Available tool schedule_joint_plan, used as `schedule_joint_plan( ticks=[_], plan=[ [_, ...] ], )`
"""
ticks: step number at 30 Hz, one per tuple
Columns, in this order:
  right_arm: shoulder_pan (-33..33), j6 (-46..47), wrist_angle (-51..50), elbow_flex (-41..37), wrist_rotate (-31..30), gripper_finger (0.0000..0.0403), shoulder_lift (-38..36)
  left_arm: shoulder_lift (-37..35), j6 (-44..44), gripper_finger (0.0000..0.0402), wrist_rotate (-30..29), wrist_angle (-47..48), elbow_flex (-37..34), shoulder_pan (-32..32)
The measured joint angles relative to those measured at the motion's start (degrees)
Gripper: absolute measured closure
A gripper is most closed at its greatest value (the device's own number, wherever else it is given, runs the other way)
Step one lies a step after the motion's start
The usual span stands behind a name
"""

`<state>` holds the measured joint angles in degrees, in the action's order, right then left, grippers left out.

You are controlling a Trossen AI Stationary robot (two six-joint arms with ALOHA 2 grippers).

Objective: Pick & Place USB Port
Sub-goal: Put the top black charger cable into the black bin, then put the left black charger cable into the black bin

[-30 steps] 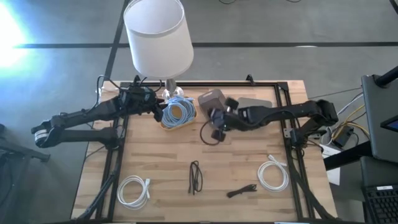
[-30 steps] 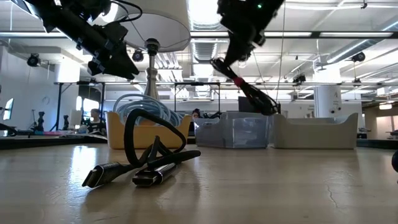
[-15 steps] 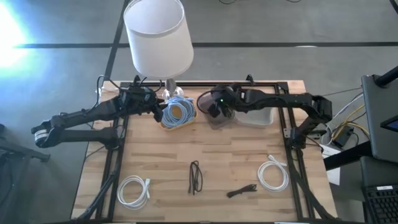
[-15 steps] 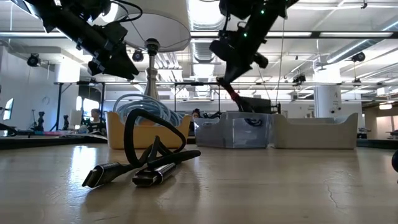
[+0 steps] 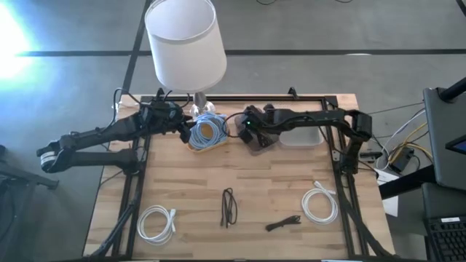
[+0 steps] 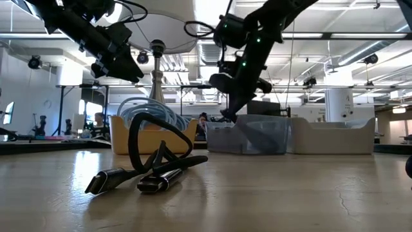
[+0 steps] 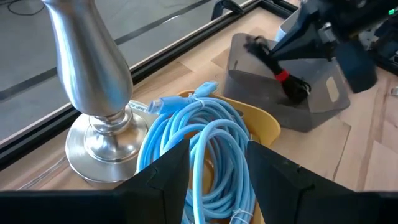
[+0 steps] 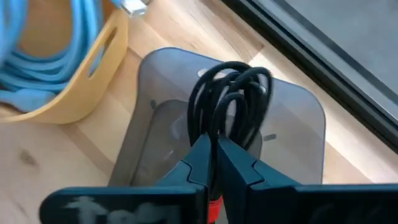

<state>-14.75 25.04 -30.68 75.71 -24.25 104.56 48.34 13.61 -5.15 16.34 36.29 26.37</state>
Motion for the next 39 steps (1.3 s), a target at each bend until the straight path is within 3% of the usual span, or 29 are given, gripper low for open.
schedule_joint_plan(
  ticks=[13, 20, 23, 34, 39],
  plan=[
    [-0.10, -8.94, -1.10, 2.81, 4.65, 0.0327, 0.87, -0.01, -0.26, 0.0238, 0.00, 0.02, 0.00, 0.00],
    [1.28, -6.57, -2.25, 2.90, 18.45, 0.0319, -2.77, 0.00, -0.18, 0.0239, 0.00, 0.00, 0.00, 0.00],
    [3.16, -7.51, -2.41, 2.88, 21.61, 0.0319, -2.91, -0.01, -0.17, 0.0239, 0.20, -0.03, 0.00, 0.00],
    [10.62, -11.10, -9.10, 2.81, 23.26, 0.0312, -3.20, 0.12, -4.69, 0.0239, 15.60, -3.21, 0.00, -4.81],
    [13.08, -12.48, -13.45, 2.65, 23.24, 0.0313, -5.04, 1.35, -7.98, 0.0239, 16.68, -6.82, 0.00, -10.25]
  ],
)
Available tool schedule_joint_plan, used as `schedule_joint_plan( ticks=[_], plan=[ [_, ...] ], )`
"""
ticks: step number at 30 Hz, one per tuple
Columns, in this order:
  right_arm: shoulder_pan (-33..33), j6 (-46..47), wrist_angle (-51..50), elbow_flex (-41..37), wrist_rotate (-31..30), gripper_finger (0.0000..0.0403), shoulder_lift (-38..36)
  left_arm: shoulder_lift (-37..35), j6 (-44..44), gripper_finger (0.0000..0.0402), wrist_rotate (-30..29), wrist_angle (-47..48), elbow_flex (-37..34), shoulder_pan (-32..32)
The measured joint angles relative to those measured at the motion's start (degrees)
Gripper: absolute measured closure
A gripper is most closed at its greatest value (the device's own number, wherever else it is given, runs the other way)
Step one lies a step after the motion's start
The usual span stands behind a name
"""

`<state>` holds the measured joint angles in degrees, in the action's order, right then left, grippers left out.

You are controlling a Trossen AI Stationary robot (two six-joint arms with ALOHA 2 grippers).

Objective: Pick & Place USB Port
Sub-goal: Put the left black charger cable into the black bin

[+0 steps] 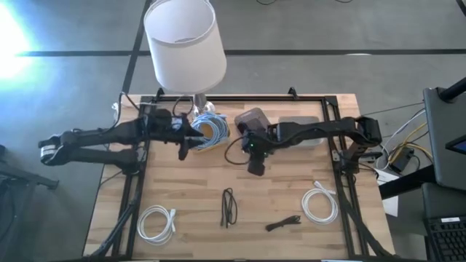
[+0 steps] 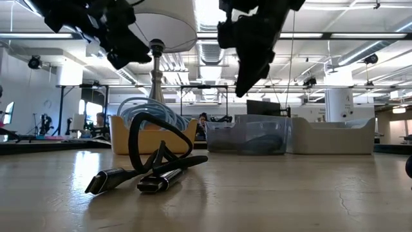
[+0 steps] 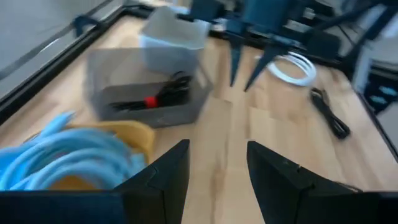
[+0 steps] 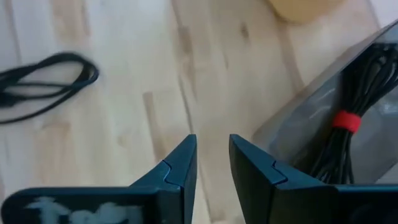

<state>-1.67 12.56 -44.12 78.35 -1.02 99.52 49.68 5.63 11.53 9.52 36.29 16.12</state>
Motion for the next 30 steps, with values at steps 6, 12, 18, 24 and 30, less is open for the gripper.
schedule_joint_plan(
  ticks=[6, 12, 18, 24, 30],
  plan=[
    [3.09, -0.11, -0.75, -2.68, 0.00, 0.0313, -3.17, 4.61, -14.68, 0.0239, 1.05, -3.43, 0.00, -8.82],
    [4.86, 4.46, -0.02, -9.57, 1.73, 0.0312, -8.10, 12.00, -18.67, 0.0239, 1.00, -10.28, 0.00, -15.69],
    [5.51, 9.87, 4.31, -18.35, 2.16, 0.0317, -14.25, 19.98, -20.97, 0.0238, 0.90, -11.11, 3.58, -19.79],
    [5.47, 14.29, 10.44, -25.25, 2.23, 0.0325, -19.51, 27.66, -24.31, 0.0238, 0.85, -10.50, 8.72, -22.29],
    [5.42, 11.08, 12.16, -27.65, 2.37, 0.0332, -22.35, 35.42, -26.70, 0.0238, 1.12, -9.84, 12.69, -23.32]
  ],
)
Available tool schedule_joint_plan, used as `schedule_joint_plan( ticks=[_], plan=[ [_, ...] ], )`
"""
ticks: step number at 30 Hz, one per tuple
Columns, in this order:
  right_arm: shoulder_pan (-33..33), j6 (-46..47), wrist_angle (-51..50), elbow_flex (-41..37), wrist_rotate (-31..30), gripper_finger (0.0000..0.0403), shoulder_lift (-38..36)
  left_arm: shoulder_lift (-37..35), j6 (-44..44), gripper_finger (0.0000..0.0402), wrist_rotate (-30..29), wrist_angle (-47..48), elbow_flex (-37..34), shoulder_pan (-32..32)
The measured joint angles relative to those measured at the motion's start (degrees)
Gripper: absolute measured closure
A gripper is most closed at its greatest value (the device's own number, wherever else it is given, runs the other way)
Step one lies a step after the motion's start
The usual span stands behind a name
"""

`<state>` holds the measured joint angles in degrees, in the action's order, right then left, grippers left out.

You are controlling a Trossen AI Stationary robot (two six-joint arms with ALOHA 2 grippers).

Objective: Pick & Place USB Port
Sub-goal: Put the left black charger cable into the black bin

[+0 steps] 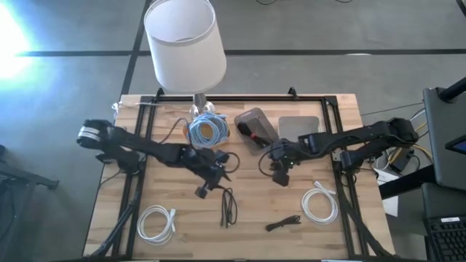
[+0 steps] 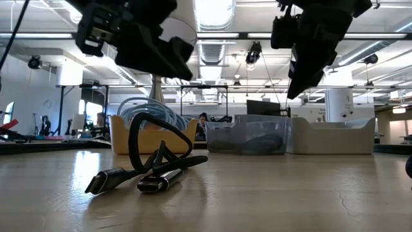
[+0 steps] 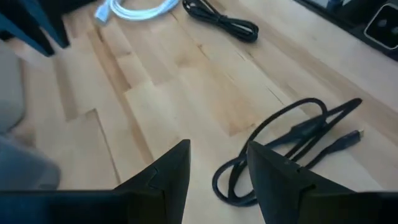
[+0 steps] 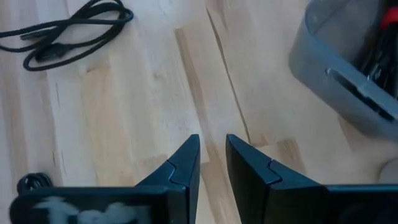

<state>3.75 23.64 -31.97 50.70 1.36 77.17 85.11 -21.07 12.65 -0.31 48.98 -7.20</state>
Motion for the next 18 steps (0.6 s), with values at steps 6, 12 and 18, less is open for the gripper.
schedule_joint_plan(
  ticks=[6, 12, 18],
  plan=[
    [0.00, -5.24, 1.96, -0.17, 0.03, 0.0330, -0.79, 8.04, -0.15, 0.0238, 5.72, 3.10, 3.64, -0.02],
    [0.00, -8.28, 2.65, 1.09, 0.17, 0.0324, -0.47, 14.75, -3.86, 0.0238, 7.34, 3.47, 4.40, -0.11],
    [0.00, -8.87, 3.17, 1.24, 0.17, 0.0329, -0.50, 19.22, -8.95, 0.0238, 5.44, 2.36, 4.65, -0.04]
  ],
)
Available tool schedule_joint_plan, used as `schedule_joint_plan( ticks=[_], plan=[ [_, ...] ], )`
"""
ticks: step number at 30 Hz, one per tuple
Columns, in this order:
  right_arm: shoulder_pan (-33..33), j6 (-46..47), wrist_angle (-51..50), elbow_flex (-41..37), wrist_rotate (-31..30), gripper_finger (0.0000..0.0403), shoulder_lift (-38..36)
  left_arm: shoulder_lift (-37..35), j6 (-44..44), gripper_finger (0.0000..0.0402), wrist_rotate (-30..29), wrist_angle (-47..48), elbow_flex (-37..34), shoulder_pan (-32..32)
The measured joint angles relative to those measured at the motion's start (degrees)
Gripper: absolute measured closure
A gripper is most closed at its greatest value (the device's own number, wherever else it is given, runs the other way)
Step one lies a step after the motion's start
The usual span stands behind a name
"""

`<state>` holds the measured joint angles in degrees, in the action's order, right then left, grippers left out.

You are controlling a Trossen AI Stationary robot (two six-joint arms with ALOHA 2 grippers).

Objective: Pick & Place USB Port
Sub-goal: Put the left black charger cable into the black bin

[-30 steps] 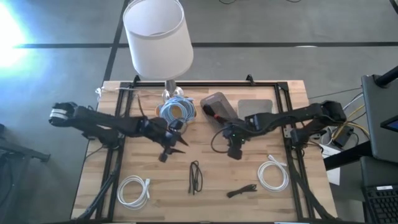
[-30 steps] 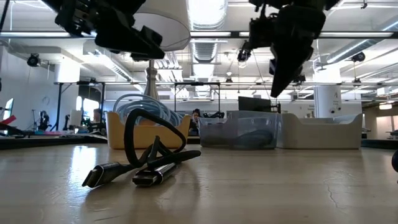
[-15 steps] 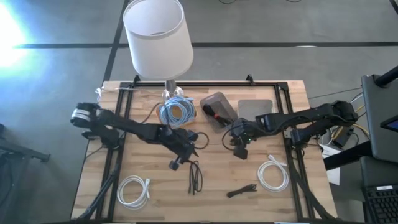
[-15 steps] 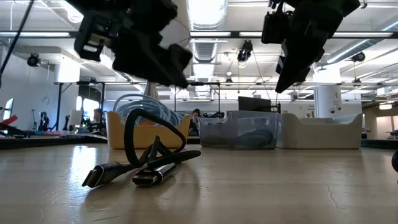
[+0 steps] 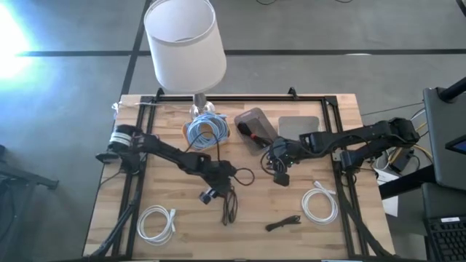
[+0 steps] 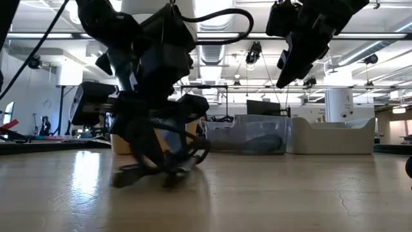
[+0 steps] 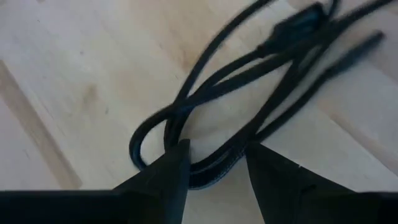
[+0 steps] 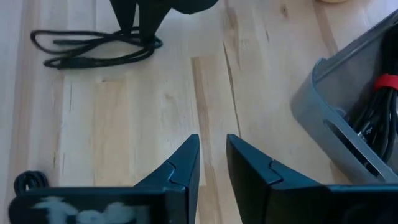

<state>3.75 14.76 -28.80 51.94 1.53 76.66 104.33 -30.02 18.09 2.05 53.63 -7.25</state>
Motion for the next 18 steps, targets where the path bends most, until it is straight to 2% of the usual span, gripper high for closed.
schedule_joint_plan(
  ticks=[6, 10, 15, 18],
  plan=[
    [0.00, 0.06, 0.33, -0.04, -0.01, 0.0335, 0.09, 0.97, -0.28, 0.0252, 0.30, -0.47, -0.03, -0.02],
    [0.00, 0.19, 0.88, -0.04, -0.01, 0.0331, 0.10, 0.16, -0.28, 0.0299, -0.28, -0.45, -0.18, -0.09],
    [0.00, 1.55, 0.87, -0.06, -0.02, 0.0326, 0.11, -0.79, -0.26, 0.0380, -4.63, -0.50, -0.25, 0.07],
    [0.00, 1.74, 0.88, -0.06, -0.01, 0.0327, 0.11, -1.59, -0.30, 0.0387, -5.94, -0.30, -0.31, 0.04]
  ],
)
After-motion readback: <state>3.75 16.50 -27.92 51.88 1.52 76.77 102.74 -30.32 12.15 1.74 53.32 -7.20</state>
